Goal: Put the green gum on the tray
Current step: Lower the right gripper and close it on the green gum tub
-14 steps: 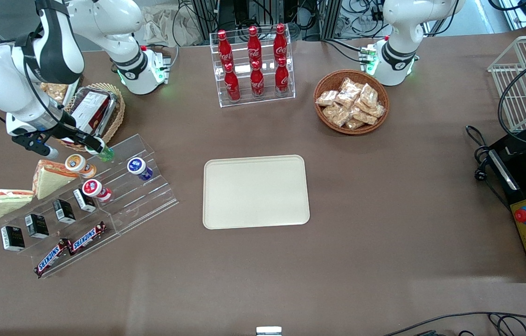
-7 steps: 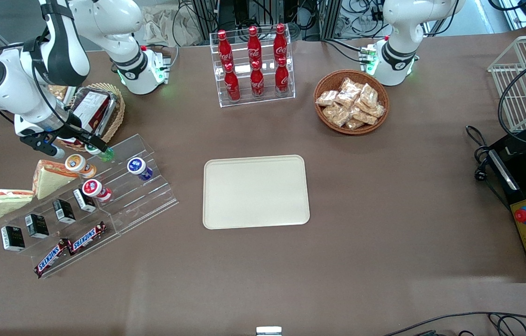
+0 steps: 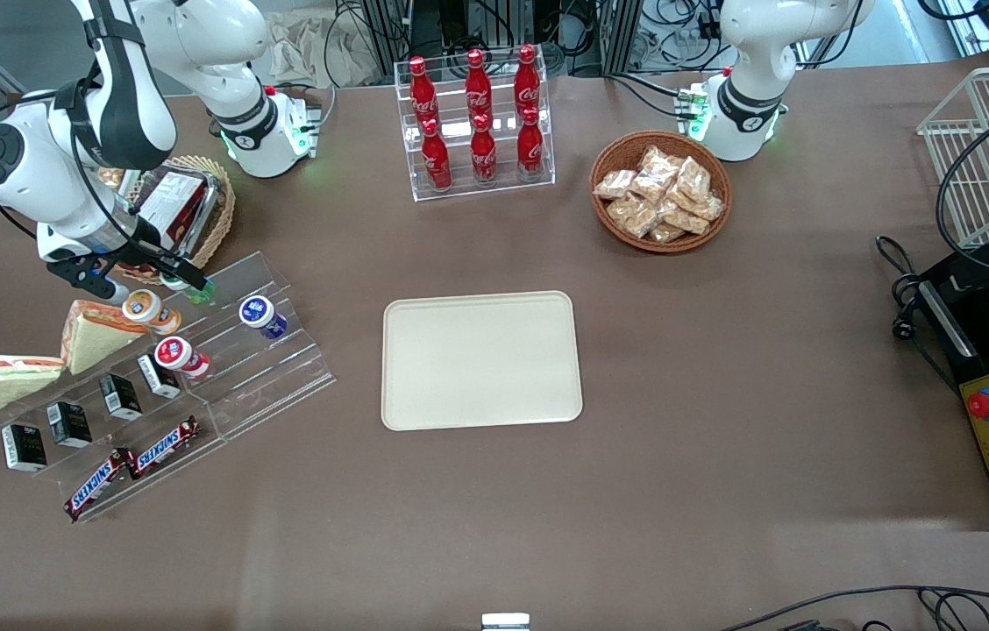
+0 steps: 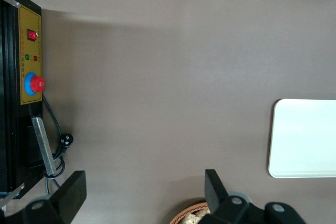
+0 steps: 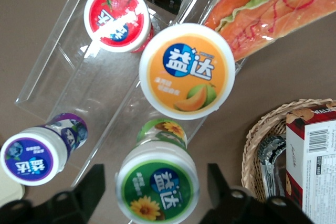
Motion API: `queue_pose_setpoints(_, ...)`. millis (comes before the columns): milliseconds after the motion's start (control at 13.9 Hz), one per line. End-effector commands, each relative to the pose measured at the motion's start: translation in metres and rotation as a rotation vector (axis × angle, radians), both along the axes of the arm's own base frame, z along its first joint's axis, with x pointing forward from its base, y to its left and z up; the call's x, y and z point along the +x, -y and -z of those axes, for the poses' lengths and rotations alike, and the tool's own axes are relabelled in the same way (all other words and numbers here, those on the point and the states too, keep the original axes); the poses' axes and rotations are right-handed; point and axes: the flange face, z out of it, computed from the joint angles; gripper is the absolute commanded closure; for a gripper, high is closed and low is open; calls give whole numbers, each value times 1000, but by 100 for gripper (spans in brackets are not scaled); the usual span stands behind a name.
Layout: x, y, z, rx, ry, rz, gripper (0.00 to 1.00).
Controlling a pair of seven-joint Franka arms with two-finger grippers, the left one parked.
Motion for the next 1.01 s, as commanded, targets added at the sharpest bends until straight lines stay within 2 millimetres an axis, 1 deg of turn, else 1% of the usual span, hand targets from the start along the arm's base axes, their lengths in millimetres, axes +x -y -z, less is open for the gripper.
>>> queue_pose_setpoints(0, 1, -4, 0, 13, 16, 13, 42)
queue_pose_setpoints(72, 1, -4, 0, 13, 16, 12, 51)
queue_pose_setpoints(216, 1, -4, 0, 13, 14, 8, 63)
queue_pose_setpoints(360, 2, -2, -3, 18, 12, 14, 63)
queue_pose_setpoints(432, 1, -3, -9, 26, 9, 11, 63)
queue_pose_setpoints(577, 7, -5, -43, 36, -22, 3, 63)
queue_pose_setpoints(721, 17, -7, -89, 42, -43, -11, 62)
queue_pose_setpoints(793, 22, -11, -115, 42, -45, -25, 62)
queue_pose_setpoints(937, 28, -14, -164, 43, -58, -40, 62)
